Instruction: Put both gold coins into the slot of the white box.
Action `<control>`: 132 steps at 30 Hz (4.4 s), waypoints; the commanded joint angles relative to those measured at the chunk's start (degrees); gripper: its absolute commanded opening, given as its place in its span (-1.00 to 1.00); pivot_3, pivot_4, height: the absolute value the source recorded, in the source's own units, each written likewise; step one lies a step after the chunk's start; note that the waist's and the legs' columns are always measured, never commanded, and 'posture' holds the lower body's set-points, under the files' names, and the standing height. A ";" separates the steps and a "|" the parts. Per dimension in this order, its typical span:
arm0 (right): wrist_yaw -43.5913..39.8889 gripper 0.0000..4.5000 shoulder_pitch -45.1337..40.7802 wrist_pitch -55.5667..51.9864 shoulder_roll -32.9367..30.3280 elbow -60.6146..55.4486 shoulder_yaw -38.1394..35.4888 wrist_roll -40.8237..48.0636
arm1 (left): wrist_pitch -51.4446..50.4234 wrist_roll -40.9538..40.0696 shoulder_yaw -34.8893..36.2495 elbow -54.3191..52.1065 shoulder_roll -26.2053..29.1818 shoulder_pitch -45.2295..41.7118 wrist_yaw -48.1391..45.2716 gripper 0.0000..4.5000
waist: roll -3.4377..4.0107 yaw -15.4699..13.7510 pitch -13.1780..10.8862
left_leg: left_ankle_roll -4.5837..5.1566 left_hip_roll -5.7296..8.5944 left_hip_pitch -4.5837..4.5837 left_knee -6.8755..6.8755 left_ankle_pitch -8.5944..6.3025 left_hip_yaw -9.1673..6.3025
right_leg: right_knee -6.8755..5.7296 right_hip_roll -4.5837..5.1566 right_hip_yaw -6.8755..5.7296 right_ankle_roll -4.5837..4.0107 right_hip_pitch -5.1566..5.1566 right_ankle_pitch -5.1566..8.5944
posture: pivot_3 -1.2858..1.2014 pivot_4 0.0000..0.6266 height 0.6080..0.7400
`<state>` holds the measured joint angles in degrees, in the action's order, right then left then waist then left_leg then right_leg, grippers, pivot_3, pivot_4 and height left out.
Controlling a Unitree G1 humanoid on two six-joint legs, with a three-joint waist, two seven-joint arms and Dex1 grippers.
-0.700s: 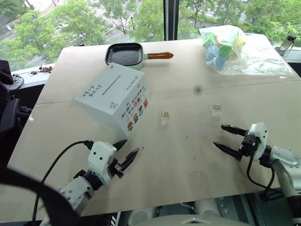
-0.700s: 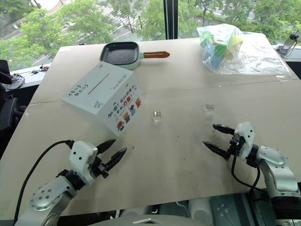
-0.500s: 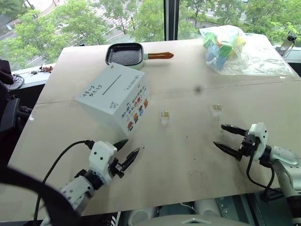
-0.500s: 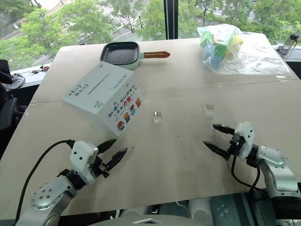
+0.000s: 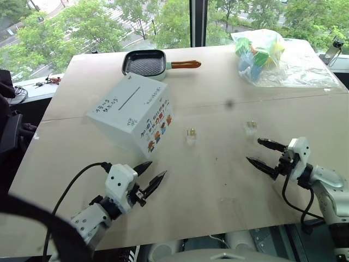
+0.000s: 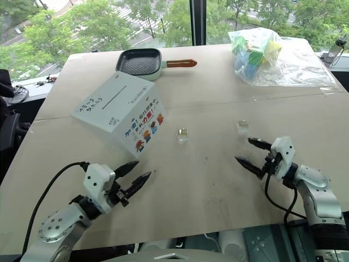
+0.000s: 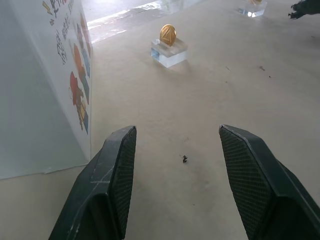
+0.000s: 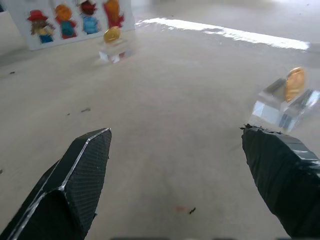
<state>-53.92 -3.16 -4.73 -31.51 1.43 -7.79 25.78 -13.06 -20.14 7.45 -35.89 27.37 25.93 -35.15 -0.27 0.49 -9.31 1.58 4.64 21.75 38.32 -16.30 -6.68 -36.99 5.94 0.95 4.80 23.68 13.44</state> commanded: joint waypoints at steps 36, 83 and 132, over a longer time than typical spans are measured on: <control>19.99 -0.98 -12.56 -23.43 11.76 -11.19 -3.18 11.40 | -17.99 -26.71 3.70 -12.63 2.70 -15.75 6.86 0.19 | 0.05 0.30 0.00 | -0.20 -0.01 0.00 0.00 0.12 0.02 | -0.05 -0.05 0.07 0.00 0.05 0.00 | 0.03 -0.52 0.71; 17.46 -1.00 -21.20 -50.75 14.95 -22.97 7.28 54.65 | -18.83 -60.42 -5.90 -5.51 -9.04 -24.05 11.66 -0.96 | 0.03 0.20 0.00 | -0.19 0.04 0.04 0.03 0.13 -0.05 | -0.02 -0.04 -0.01 -0.01 0.04 0.00 | 0.03 -0.52 0.71; 20.03 0.26 -22.34 -49.50 15.03 -22.29 6.47 52.50 | -17.19 -69.39 -1.99 -6.11 -6.07 -23.44 14.69 -1.00 | 0.04 0.21 -0.01 | -0.19 0.04 0.07 -0.01 0.12 -0.08 | 0.06 -0.03 -0.03 -0.01 0.05 0.00 | 0.03 -0.52 0.71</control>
<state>-34.73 -24.70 -55.51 -16.46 -20.03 -0.46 78.50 -30.85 -87.93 3.05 -39.15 20.32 2.47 -20.35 -0.22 0.70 -9.32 1.39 4.68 21.82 38.31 -16.18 -6.77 -36.94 5.91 0.92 4.79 23.73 13.44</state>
